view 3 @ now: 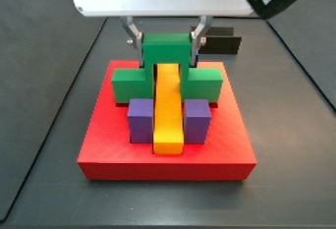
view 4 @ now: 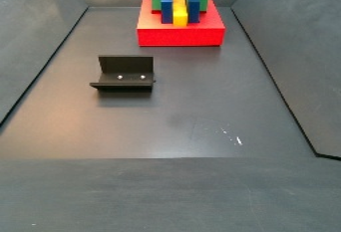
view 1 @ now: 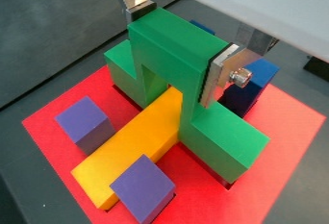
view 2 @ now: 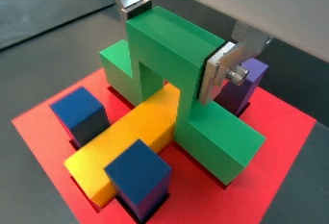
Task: Pick up the green object. Move up. Place the green object on the fixture. Regrasp the green object. Move to above the board. Insert the green object.
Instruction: Insert the green object.
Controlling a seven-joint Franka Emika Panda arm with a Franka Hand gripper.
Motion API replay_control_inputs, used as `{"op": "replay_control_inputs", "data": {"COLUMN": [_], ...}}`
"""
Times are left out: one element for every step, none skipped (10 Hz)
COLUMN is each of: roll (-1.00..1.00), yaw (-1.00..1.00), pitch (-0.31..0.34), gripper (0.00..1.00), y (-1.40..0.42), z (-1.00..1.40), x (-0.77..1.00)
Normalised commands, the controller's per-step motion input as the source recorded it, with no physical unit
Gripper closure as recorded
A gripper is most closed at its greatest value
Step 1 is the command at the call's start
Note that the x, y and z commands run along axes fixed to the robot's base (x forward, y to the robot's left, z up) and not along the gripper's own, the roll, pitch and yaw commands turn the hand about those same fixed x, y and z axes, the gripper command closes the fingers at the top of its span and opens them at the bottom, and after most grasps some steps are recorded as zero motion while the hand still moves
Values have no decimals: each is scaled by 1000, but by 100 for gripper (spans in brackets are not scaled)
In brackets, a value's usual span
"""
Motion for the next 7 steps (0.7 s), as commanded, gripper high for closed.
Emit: {"op": "replay_control_inputs", "data": {"roll": [119,110,70,87,116,159,124], "yaw": [-43,-6,0,-3,-29,0,0], "pitch": [170,163,111,119,154,206,203], "gripper": [100,100,100,100,100,100,100], "y": [0,0,0,-83,-89,-69,0], "z": [-209,-151,-126,-97,-146,-220,-257], "x": [14,0,0,91,251,300,286]}}
